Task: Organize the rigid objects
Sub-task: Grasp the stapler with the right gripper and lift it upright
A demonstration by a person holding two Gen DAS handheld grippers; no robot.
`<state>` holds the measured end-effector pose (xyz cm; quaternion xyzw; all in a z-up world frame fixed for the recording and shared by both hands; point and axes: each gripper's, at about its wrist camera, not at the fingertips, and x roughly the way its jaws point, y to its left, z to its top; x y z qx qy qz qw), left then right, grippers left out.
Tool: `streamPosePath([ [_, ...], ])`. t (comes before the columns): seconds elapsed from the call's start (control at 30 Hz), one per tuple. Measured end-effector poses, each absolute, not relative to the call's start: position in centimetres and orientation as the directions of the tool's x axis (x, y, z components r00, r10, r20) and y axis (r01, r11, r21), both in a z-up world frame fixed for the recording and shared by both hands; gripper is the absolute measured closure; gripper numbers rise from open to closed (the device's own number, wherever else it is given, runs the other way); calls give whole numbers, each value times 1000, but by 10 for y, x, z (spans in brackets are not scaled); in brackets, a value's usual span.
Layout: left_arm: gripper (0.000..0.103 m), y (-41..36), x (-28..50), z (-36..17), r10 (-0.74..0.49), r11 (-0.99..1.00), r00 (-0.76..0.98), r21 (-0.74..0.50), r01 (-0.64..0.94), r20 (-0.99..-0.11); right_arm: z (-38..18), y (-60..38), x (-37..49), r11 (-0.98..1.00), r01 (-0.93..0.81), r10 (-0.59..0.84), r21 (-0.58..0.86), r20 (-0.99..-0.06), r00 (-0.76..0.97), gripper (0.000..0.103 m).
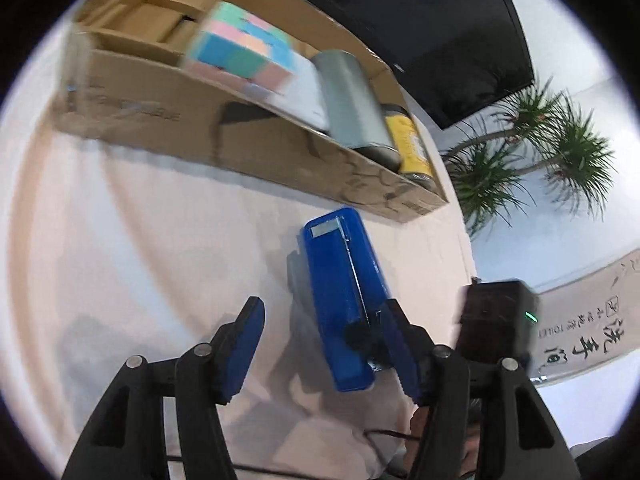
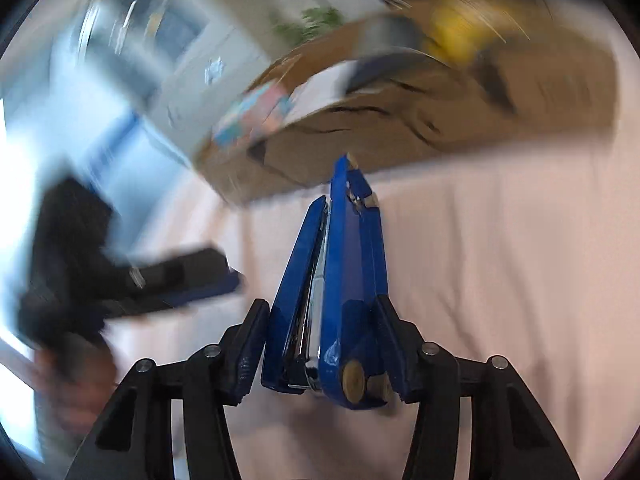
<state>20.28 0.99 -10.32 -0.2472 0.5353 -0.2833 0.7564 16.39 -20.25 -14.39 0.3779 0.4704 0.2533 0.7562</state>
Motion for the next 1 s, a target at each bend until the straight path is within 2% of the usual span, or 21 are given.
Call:
streamPosePath([
  [0.03, 44, 4, 203, -103, -699, 712, 261, -680, 173, -666, -153, -219, 162, 489, 25, 777, 872, -449, 441, 57],
  [0.07, 44, -6, 204, -103, -704, 708, 253, -682, 183, -664, -162, -236, 160, 414, 73, 794, 907, -399, 459, 56],
  [0.1, 44, -14, 205, -104, -706, 707, 246, -681, 191, -664, -162, -249, 157, 415, 90, 780, 905, -405, 477, 53],
  [0.13, 44, -21, 205, -104, -706, 708, 243, -678, 198, -665, -152, -261, 152, 494, 96, 722, 864, -470, 508, 49],
  [0.2, 44, -30, 205, -106, -689, 724, 252, -659, 203, -680, -127, -273, 141, 655, 89, 590, 750, -582, 559, 7],
  [0.3, 44, -41, 206, -113, -695, 719, 216, -666, 200, -686, -82, -264, 126, 863, -29, 417, 505, -678, 606, 7],
  [0.4, 44, -46, 210, -124, -723, 691, 164, -700, 179, -671, -63, -223, 121, 936, -189, 351, 298, -729, 588, 7],
  [0.47, 43, -47, 213, -127, -731, 682, 157, -712, 164, -664, -65, -200, 122, 956, -231, 286, 182, -759, 585, 18],
  [0.5, 43, -47, 212, -128, -735, 678, 149, -717, 165, -661, -73, -191, 127, 961, -237, 254, 140, -781, 571, 31],
  [0.53, 43, -48, 213, -129, -739, 674, 144, -720, 166, -659, -82, -187, 133, 963, -235, 244, 134, -805, 541, 52],
  [0.63, 43, -49, 209, -133, -743, 669, 127, -724, 171, -657, -102, -190, 141, 974, -200, 198, 108, -836, 512, 75],
  [0.67, 43, -49, 209, -135, -746, 665, 118, -728, 165, -655, -103, -192, 143, 975, -190, 201, 119, -840, 505, 78],
  [0.8, 42, -41, 206, -143, -790, 614, 105, -779, 129, -605, -107, -217, 149, 907, -99, 411, 410, -804, 430, 79],
  [0.87, 43, -32, 201, -142, -800, 600, 111, -788, 142, -589, -114, -226, 147, 821, -37, 537, 569, -748, 390, 80],
  [0.93, 59, -26, 196, -137, -815, 580, 117, -799, 159, -568, -125, -228, 149, 725, 20, 638, 688, -683, 356, 81],
  [1.0, 61, -16, 193, -125, -798, 602, 141, -780, 170, -586, -128, -218, 149, 692, 28, 672, 721, -658, 338, 81],
])
